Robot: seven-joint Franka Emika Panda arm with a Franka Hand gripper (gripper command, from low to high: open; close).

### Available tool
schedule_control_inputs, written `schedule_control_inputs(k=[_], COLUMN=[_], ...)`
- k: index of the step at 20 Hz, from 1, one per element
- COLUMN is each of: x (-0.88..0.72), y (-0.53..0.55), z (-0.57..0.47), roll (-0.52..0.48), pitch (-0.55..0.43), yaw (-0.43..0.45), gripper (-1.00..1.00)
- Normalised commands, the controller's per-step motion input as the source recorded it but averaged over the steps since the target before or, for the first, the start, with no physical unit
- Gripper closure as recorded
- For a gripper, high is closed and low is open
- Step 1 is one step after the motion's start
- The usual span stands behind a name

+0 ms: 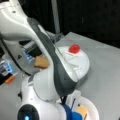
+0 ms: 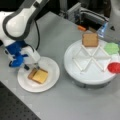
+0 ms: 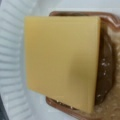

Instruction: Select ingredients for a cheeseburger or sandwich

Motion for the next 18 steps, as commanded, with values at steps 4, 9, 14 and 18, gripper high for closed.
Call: schedule_control_inputs(k=[4, 9, 14, 18], x=[-0.31, -0.48, -0.59, -0.6], y=[0.09, 0.24, 0.37, 0.42], z=[0.13, 0.21, 0.17, 0.14], roll=[-0.192, -0.243, -0.302, -0.373], pitch=[-0.002, 0.024, 0.016, -0.019], yaw=[0.036, -0.043, -0.151, -0.199], gripper=[-1.0, -1.0, -1.0, -1.0])
